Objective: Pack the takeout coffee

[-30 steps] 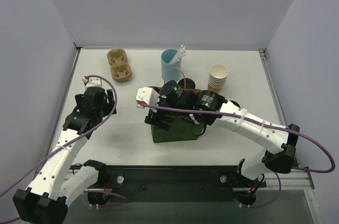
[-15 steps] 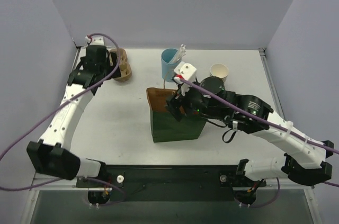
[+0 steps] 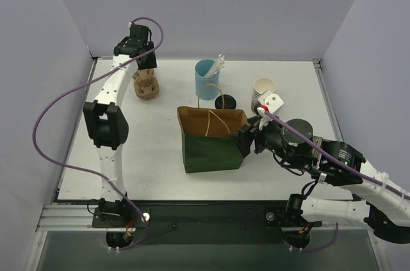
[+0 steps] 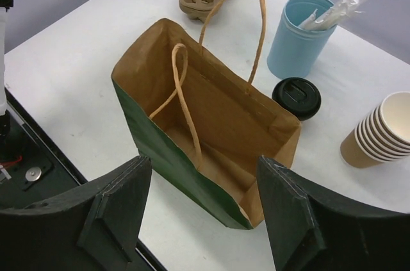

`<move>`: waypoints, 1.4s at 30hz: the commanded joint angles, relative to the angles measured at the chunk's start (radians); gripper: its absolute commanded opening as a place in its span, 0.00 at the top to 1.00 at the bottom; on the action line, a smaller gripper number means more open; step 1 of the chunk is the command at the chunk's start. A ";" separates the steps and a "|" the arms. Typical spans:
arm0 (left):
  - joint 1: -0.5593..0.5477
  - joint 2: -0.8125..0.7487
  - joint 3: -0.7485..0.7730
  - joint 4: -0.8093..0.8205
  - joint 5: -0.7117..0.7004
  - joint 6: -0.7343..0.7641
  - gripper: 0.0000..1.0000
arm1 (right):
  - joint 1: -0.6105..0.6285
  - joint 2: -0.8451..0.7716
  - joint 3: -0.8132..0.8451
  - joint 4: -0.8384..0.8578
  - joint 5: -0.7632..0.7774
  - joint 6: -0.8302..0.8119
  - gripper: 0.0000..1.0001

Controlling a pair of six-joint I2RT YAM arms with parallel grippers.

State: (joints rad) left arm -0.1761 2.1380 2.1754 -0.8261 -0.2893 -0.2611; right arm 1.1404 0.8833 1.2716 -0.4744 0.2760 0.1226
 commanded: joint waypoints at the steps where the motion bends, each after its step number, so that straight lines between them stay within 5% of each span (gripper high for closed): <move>1: 0.013 0.130 0.173 -0.068 0.018 -0.010 0.32 | 0.007 -0.009 -0.026 0.046 0.095 -0.028 0.34; 42: 0.064 0.313 0.161 0.114 -0.011 -0.032 0.38 | 0.004 0.055 -0.051 0.076 0.184 -0.115 0.34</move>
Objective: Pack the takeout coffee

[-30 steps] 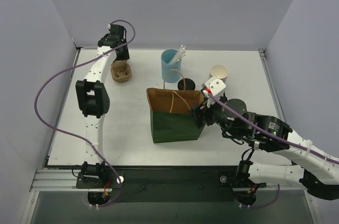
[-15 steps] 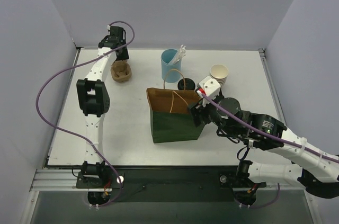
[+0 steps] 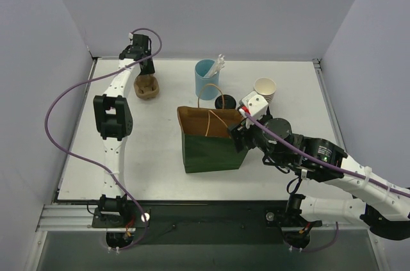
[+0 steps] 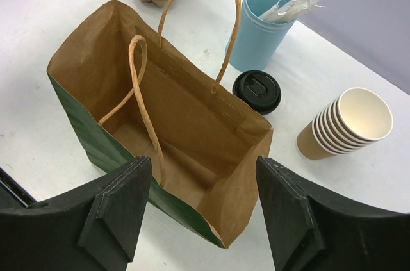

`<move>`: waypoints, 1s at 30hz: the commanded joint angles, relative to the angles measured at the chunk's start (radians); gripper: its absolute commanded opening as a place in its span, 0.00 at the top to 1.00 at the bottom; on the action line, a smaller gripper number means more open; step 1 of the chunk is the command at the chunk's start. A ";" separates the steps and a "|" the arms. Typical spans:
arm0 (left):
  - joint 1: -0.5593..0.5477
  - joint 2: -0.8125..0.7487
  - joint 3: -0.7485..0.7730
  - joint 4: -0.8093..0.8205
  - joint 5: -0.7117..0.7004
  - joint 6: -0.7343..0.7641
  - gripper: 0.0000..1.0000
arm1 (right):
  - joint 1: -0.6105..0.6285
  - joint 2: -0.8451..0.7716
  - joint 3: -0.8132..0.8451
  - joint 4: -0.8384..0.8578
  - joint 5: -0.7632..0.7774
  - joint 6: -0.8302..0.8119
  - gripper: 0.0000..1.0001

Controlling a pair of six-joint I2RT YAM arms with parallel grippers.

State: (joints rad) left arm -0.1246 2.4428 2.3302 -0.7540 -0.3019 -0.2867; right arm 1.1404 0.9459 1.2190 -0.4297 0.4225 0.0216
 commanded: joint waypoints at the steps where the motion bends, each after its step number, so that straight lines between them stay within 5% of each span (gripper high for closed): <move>1: 0.013 0.010 0.004 0.044 0.001 -0.008 0.38 | 0.002 -0.006 0.001 0.031 0.041 -0.012 0.34; 30: 0.014 0.044 0.003 0.051 0.011 -0.022 0.46 | 0.004 -0.001 -0.007 0.031 0.067 -0.049 0.34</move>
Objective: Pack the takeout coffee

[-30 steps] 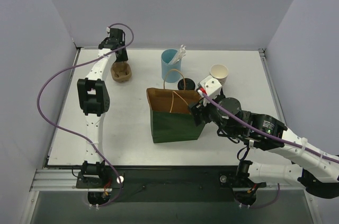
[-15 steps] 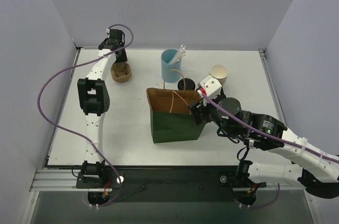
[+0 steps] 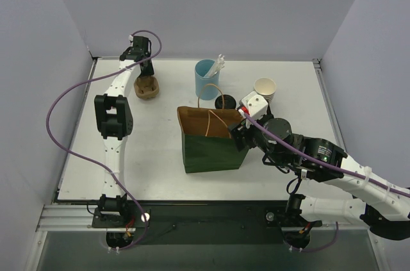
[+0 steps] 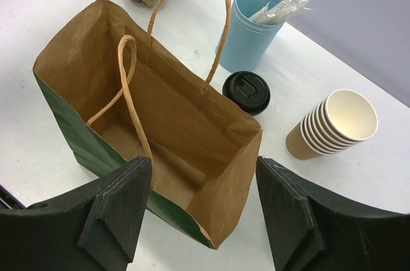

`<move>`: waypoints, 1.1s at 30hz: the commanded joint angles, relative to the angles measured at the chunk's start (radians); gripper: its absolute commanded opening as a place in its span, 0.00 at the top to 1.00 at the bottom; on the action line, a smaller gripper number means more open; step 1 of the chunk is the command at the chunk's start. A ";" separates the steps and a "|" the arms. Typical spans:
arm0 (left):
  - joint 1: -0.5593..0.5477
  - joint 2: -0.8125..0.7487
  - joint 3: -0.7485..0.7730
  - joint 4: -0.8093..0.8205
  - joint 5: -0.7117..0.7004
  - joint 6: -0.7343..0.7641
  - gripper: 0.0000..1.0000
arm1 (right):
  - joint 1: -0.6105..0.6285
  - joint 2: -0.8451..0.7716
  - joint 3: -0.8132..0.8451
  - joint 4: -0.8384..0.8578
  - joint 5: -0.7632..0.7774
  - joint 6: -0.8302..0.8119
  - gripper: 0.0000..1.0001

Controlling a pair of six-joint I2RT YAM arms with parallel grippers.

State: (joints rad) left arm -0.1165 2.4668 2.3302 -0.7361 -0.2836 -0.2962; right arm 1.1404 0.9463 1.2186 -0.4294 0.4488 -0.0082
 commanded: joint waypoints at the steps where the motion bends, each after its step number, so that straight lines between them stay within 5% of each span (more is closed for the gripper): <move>1: 0.006 0.018 0.000 0.033 -0.009 -0.011 0.46 | 0.002 -0.003 -0.007 0.031 0.042 -0.018 0.34; 4: 0.006 0.023 0.000 0.037 -0.008 -0.008 0.46 | 0.002 -0.004 -0.008 0.032 0.045 -0.018 0.34; 10: 0.005 0.000 -0.002 0.040 0.000 0.008 0.67 | 0.004 0.003 -0.007 0.032 0.054 -0.026 0.34; 16: 0.006 -0.081 0.009 0.026 0.018 0.028 0.77 | 0.002 0.014 -0.001 0.032 0.047 -0.026 0.34; 27: 0.014 -0.147 -0.015 -0.063 0.070 0.057 0.74 | 0.001 0.026 -0.007 0.026 0.051 -0.029 0.34; 31: 0.015 -0.129 -0.022 -0.085 0.083 0.060 0.65 | 0.002 0.029 -0.004 0.024 0.051 -0.029 0.34; 32: 0.015 -0.115 -0.022 -0.089 0.083 0.062 0.66 | 0.002 0.031 -0.005 0.023 0.050 -0.030 0.34; 33: 0.017 -0.111 -0.025 -0.097 0.086 0.062 0.81 | 0.002 0.031 -0.004 0.023 0.048 -0.030 0.34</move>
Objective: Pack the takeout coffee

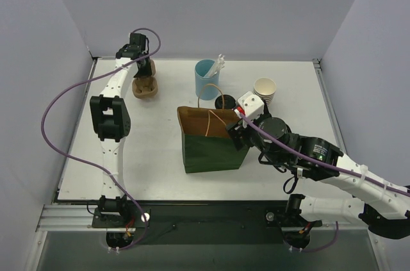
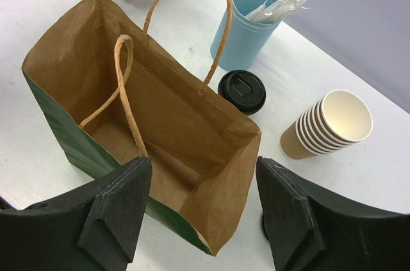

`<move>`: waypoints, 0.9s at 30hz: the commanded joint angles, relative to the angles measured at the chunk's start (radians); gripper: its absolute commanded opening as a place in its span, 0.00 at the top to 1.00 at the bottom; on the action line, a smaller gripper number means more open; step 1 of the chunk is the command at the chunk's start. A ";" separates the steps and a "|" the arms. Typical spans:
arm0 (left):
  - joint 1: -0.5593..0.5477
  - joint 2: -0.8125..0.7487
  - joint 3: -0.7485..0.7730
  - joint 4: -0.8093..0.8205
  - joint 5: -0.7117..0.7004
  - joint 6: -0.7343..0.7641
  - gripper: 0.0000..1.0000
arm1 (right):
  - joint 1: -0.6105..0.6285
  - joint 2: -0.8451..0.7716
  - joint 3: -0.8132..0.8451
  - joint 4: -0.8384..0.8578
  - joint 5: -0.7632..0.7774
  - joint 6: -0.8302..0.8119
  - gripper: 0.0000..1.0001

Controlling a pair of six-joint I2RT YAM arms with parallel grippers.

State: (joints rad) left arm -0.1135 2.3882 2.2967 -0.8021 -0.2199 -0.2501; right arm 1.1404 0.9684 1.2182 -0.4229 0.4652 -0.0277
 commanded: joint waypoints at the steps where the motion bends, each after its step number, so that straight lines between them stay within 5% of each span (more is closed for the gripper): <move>1: 0.014 -0.029 0.001 -0.028 0.027 0.017 0.87 | 0.001 0.010 -0.002 0.016 0.030 -0.009 0.34; 3: 0.014 -0.027 -0.013 -0.019 0.028 0.018 0.89 | 0.004 0.009 0.001 0.015 0.029 -0.009 0.34; 7: 0.014 -0.024 -0.019 -0.020 0.017 0.023 0.68 | 0.002 0.010 0.003 0.012 0.029 -0.009 0.33; 10: 0.017 -0.017 -0.019 -0.022 0.021 0.031 0.82 | 0.002 0.012 0.004 0.013 0.029 -0.009 0.33; 12: 0.017 -0.015 -0.019 -0.025 0.021 0.031 0.82 | 0.002 0.015 0.006 0.013 0.029 -0.012 0.34; 14: 0.017 -0.015 -0.017 -0.026 0.017 0.032 0.63 | 0.002 0.015 0.006 0.012 0.027 -0.011 0.33; 16: 0.017 -0.012 -0.020 -0.026 0.021 0.034 0.65 | 0.002 0.012 0.009 0.012 0.026 -0.011 0.34; 17: 0.017 -0.012 -0.020 -0.026 0.021 0.035 0.76 | 0.002 0.012 0.009 0.012 0.026 -0.011 0.34; 19: 0.017 -0.011 -0.020 -0.023 0.021 0.035 0.82 | 0.002 0.010 0.009 0.012 0.026 -0.012 0.33; 23: 0.017 -0.004 -0.022 -0.025 0.022 0.034 0.55 | 0.002 0.010 0.007 0.012 0.024 -0.014 0.33; 27: 0.017 0.002 -0.022 -0.026 0.027 0.037 0.77 | 0.002 0.010 0.009 0.012 0.024 -0.015 0.33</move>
State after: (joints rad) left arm -0.1074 2.3886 2.2684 -0.8421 -0.2031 -0.2241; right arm 1.1404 0.9791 1.2182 -0.4232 0.4648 -0.0288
